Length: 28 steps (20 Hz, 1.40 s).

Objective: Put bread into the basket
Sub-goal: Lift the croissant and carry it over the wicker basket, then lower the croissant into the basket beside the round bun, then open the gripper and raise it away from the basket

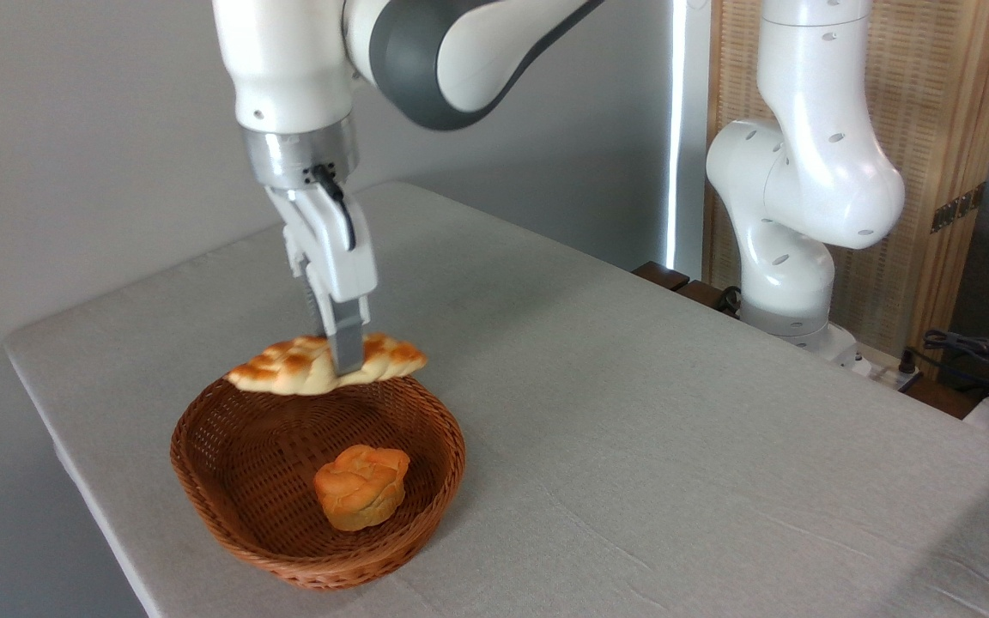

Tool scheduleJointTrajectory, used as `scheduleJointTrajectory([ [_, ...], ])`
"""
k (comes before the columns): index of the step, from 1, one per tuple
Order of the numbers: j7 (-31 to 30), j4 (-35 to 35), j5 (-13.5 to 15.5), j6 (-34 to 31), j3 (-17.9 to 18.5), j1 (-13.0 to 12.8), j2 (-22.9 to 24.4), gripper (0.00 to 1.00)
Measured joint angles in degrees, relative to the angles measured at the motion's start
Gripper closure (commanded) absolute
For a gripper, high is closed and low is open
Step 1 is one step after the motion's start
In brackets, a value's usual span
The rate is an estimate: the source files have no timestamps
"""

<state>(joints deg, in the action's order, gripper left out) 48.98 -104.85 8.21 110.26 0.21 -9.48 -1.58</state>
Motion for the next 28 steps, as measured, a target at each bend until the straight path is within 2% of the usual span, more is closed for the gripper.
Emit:
scheduleJointTrajectory([
  [1, -0.4, 0.0, 0.0, 0.7, -0.2, 0.0, -0.4, 0.05],
  [2, -1.0, 0.0, 0.0, 1.7, -0.7, 0.0, -1.1, 0.00],
  [8, -2.5, 0.0, 0.0, 6.3, -3.8, -0.2, -5.3, 0.00],
  [11, -2.5, 0.1, 0.0, 6.7, -4.0, -0.2, -6.2, 0.00],
  [24, -2.5, 1.1, 0.0, 6.7, -3.9, -0.1, -5.6, 0.00],
  [26, -2.6, 1.6, 0.0, 6.7, -3.7, 0.3, -4.7, 0.00],
  [28, -2.7, 2.2, 0.0, 5.5, -3.3, 1.9, -2.4, 0.00],
])
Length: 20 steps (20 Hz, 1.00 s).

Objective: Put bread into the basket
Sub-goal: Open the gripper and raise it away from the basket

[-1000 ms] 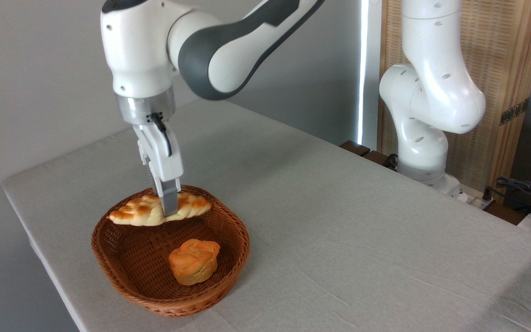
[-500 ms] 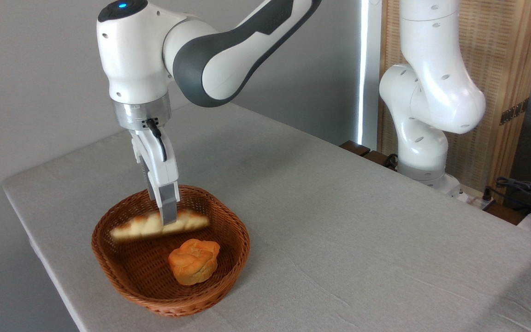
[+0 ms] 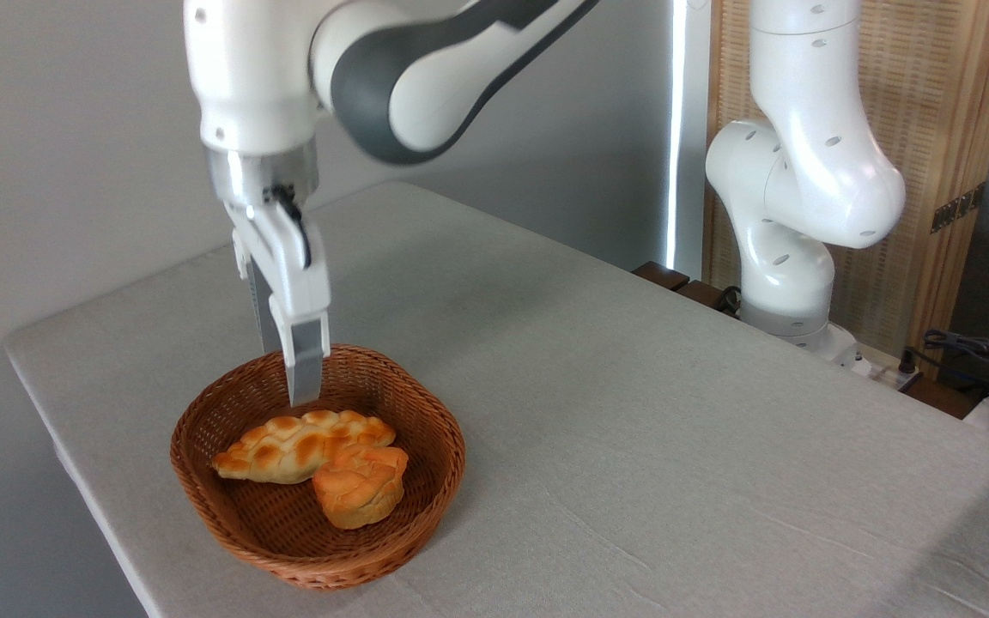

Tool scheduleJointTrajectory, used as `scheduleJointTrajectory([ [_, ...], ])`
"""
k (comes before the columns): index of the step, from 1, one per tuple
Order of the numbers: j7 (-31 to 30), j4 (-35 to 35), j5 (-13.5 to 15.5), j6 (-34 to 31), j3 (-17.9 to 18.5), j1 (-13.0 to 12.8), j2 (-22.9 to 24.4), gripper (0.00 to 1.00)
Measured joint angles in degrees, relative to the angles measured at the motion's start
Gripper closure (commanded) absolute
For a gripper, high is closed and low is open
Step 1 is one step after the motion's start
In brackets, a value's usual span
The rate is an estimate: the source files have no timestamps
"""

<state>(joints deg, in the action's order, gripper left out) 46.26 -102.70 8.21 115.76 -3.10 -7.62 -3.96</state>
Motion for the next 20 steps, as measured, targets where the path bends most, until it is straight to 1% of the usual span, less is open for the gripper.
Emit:
scheduleJointTrajectory([
  [2, 0.0, 1.0, 0.0, -4.1, 0.3, 1.7, 2.1, 0.00],
  [3, 0.0, 2.1, 0.0, -7.5, 0.8, 2.4, 3.0, 0.00],
  [4, 0.0, 2.9, 0.0, -9.6, 1.1, 2.7, 3.5, 0.00],
  [5, 0.0, 4.6, -0.3, -13.2, 2.1, 3.0, 4.1, 0.00],
  [6, 0.0, 5.4, -0.6, -14.9, 2.6, 3.1, 4.4, 0.00],
  [8, 0.0, 7.4, -2.2, -18.2, 4.2, 3.3, 4.9, 0.00],
  [10, 0.0, 7.9, -2.9, -18.6, 5.0, 3.3, 5.2, 0.00],
  [14, -1.6, 8.0, -3.1, -19.2, 5.1, 3.3, 5.4, 0.00],
  [17, -3.8, 8.0, -3.5, -19.4, 4.7, 3.4, 5.6, 0.00],
  [20, -4.2, 8.0, -5.1, -19.4, 3.2, 4.5, 5.6, 0.00],
])
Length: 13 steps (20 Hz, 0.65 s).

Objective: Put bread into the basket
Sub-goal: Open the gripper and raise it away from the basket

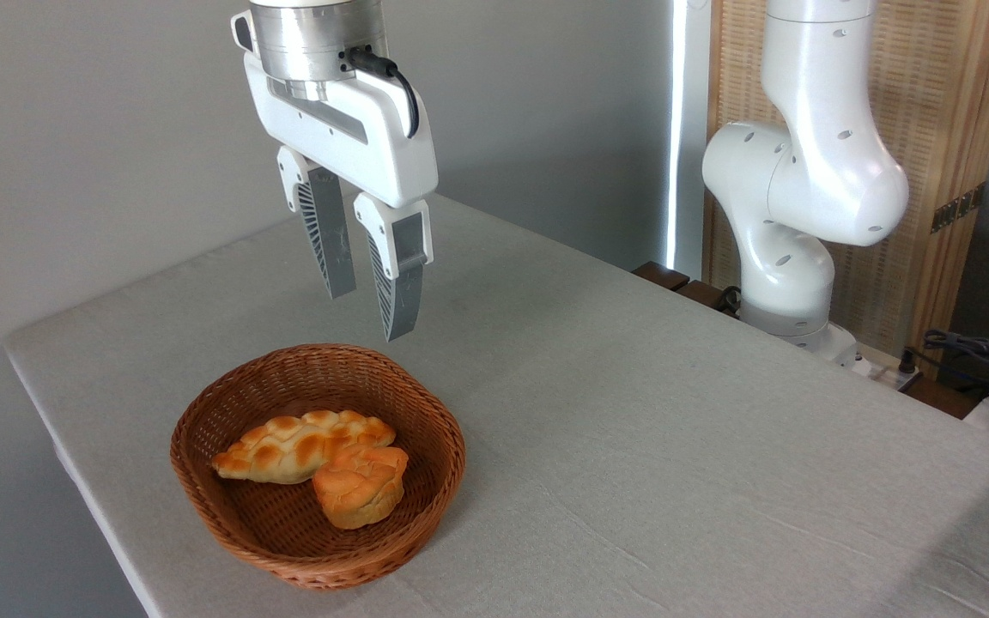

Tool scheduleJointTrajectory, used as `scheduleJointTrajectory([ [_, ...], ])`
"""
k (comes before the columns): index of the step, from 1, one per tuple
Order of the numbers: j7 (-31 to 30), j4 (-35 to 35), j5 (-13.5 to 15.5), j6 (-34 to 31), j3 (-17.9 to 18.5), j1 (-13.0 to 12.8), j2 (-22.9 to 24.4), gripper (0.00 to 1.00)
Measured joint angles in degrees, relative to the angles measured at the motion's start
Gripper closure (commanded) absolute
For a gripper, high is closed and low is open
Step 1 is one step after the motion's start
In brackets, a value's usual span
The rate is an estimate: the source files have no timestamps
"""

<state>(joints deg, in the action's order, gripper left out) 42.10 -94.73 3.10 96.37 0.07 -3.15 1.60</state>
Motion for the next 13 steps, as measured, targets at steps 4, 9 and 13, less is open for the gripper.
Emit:
scheduleJointTrajectory([
  [4, 0.0, 0.0, -0.9, 0.0, -0.8, 0.7, 0.0, 0.00],
  [9, 0.0, 0.0, -1.0, -0.1, -0.8, 0.9, 0.2, 0.00],
  [13, 0.0, 0.0, -1.0, -0.6, -0.8, 1.0, 0.3, 0.00],
])
